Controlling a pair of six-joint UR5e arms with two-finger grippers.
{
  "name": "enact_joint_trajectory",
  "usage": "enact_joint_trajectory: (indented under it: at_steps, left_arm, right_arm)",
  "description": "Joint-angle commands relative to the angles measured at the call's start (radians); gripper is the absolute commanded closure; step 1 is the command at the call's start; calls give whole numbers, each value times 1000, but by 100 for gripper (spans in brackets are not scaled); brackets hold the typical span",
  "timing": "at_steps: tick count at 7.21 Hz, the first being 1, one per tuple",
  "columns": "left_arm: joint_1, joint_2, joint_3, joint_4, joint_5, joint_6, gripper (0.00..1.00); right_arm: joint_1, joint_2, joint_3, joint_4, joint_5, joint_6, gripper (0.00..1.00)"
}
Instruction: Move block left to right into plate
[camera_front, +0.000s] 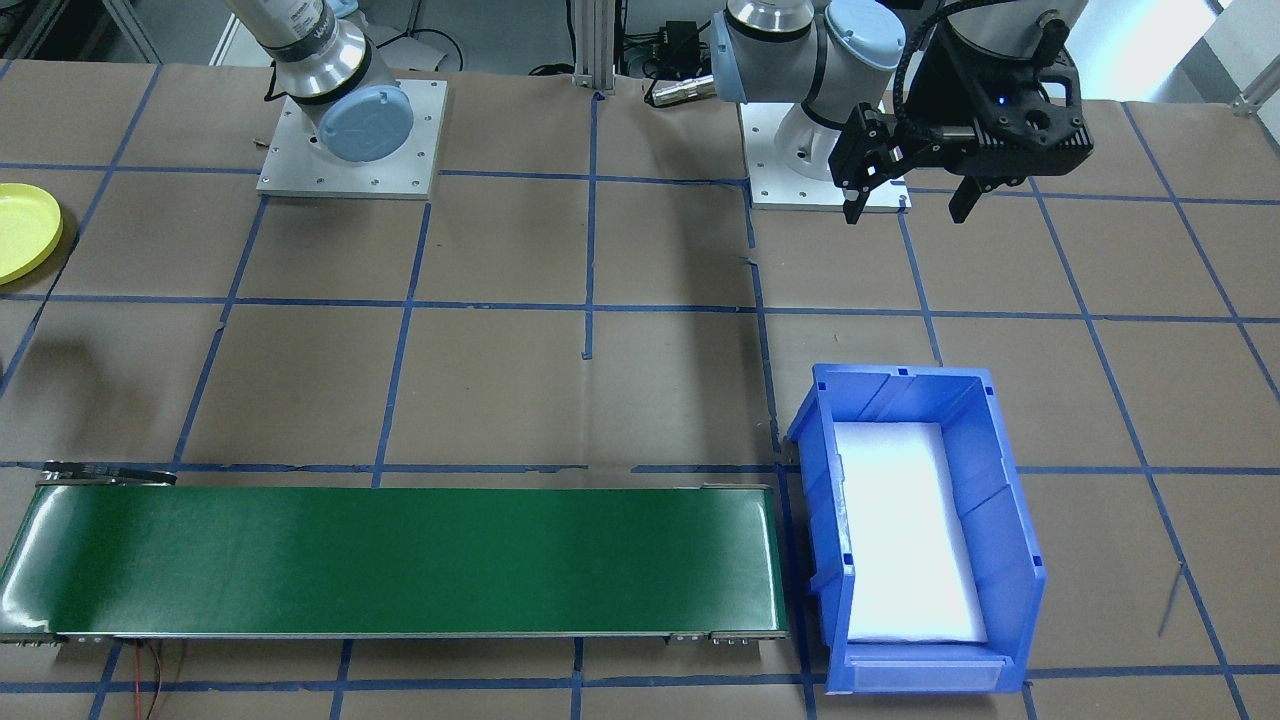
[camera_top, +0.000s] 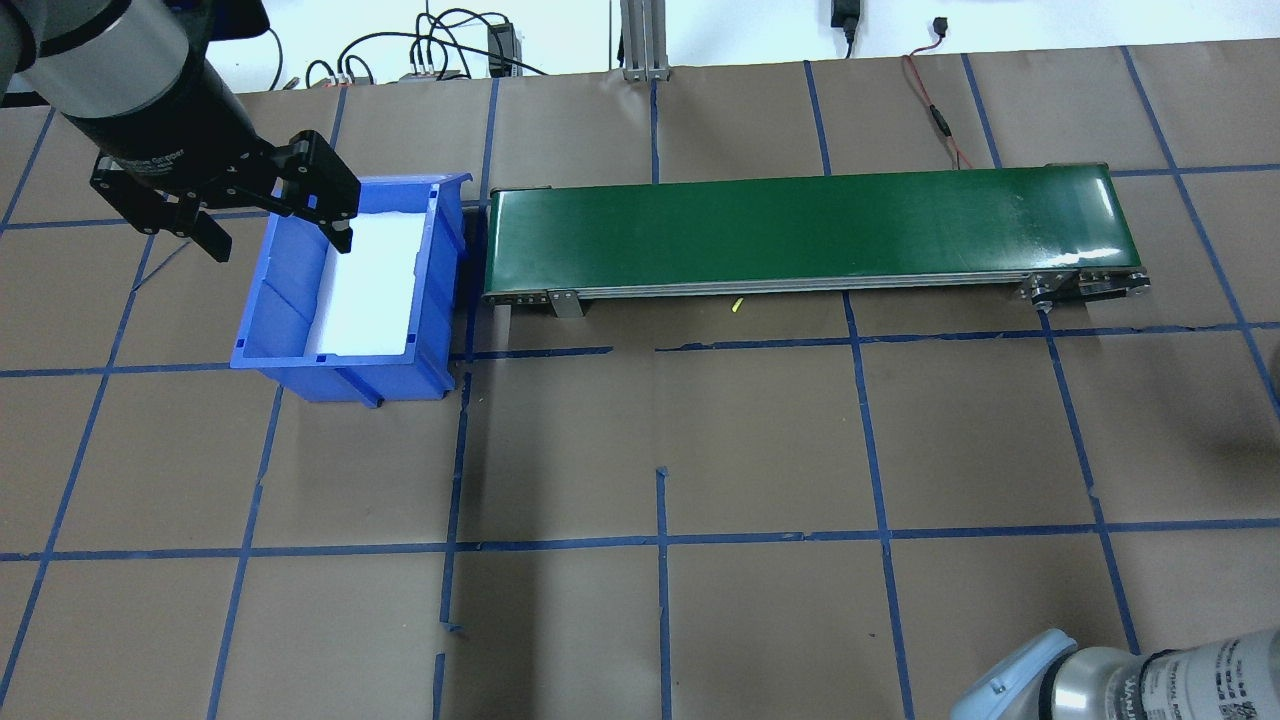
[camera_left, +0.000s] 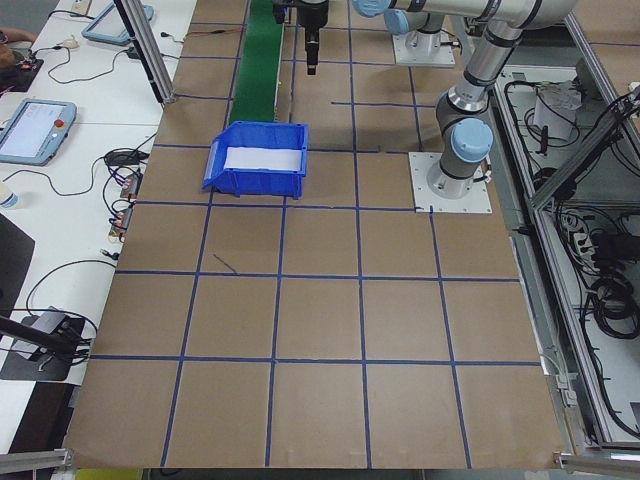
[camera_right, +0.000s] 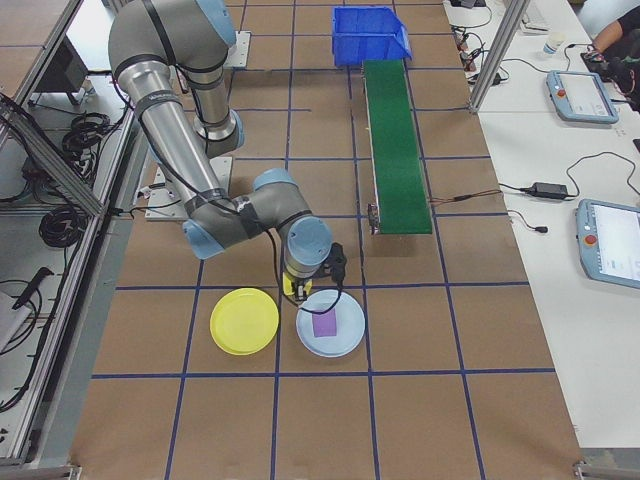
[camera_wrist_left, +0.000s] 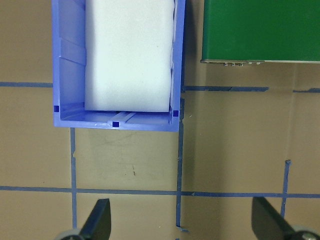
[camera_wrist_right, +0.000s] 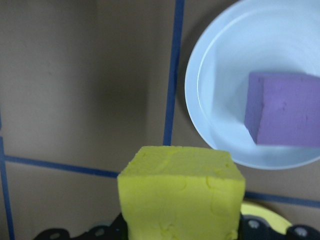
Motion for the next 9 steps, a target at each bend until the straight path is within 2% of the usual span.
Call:
enact_joint_trajectory:
  at_steps: [1, 2, 3, 4, 5, 6, 7, 8, 9]
  left_arm:
    - [0, 0, 0, -1, -2, -4, 0]
    - [0, 0, 0, -1, -2, -4, 0]
    - [0, 0, 0, 1, -2, -4, 0]
    - [0, 0, 0, -1, 0, -4, 0]
    - [0, 0, 0, 1, -2, -2, 0]
    - [0, 0, 0, 1, -2, -2, 0]
    - [0, 0, 0, 1, 0, -4, 0]
    - [0, 0, 0, 1, 0, -2, 0]
    - [0, 0, 0, 1, 0, -2, 0]
  right_arm:
    - [-154, 0, 123, -141, -13, -97, 50]
    - [-228, 0, 207, -259, -4, -166, 50]
    - [-261, 0, 228, -328, -2, -265, 53]
    - [-264, 7, 233, -329, -7, -269, 53]
    - [-270, 17, 236, -329, -4, -277, 44]
    - [-270, 17, 236, -329, 13, -278, 30]
    - [-270, 17, 236, -329, 83, -280, 8]
    - [-270, 14, 230, -329, 84, -266, 2]
    - [-270, 11, 228, -329, 82, -245, 2]
